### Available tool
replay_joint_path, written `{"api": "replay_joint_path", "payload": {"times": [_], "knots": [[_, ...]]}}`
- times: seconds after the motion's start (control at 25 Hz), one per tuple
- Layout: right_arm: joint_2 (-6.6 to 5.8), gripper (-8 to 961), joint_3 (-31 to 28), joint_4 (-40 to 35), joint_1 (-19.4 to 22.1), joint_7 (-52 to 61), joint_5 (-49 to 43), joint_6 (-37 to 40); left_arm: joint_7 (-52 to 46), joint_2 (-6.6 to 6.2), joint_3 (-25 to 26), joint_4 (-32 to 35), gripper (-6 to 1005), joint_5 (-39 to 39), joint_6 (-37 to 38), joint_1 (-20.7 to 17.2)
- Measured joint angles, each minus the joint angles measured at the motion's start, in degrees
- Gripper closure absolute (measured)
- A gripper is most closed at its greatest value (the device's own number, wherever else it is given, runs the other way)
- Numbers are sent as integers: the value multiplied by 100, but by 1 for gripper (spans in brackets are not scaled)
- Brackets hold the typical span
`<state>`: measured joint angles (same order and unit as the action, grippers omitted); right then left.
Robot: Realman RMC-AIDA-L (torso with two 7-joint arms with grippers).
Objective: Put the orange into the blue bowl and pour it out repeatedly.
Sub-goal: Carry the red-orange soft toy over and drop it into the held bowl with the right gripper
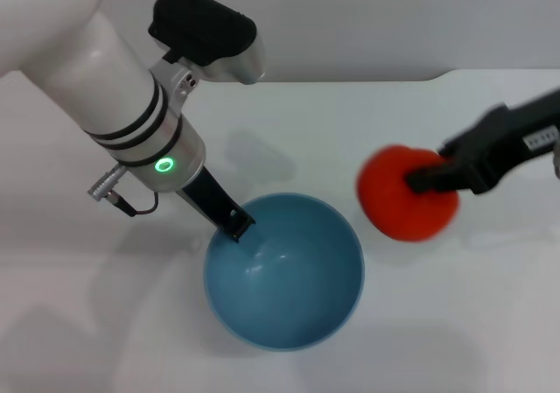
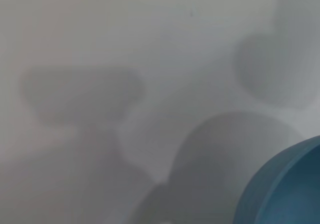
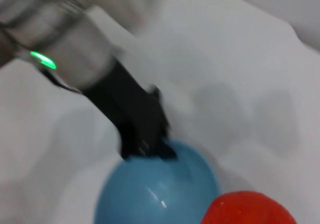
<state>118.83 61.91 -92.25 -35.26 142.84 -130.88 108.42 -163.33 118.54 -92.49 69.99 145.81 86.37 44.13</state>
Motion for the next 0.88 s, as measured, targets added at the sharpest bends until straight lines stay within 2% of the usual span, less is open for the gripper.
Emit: {"api": "replay_joint_path", "payload": {"times": [0.12,0.28,0.52,0.8,0.88], "knots": [[-2,841,235,-107,-181,-6,248,0,-10,9,-99,-209,1000,-3,11,204],[-11,841,719,231,-374,-17,267,-270,-16,19,-135,-233,1000,-36,10,298],[-2,840,1416,577,-382,-118,221,-510,-19,25,-153,-245,999,-51,6,383],[1,840,1990,865,-428,-246,199,-814,-22,38,-413,-208,1000,-279,0,471],[4,774,2104,867,-450,-257,195,-812,-23,38,-420,-206,1000,-280,-1,477]]}}
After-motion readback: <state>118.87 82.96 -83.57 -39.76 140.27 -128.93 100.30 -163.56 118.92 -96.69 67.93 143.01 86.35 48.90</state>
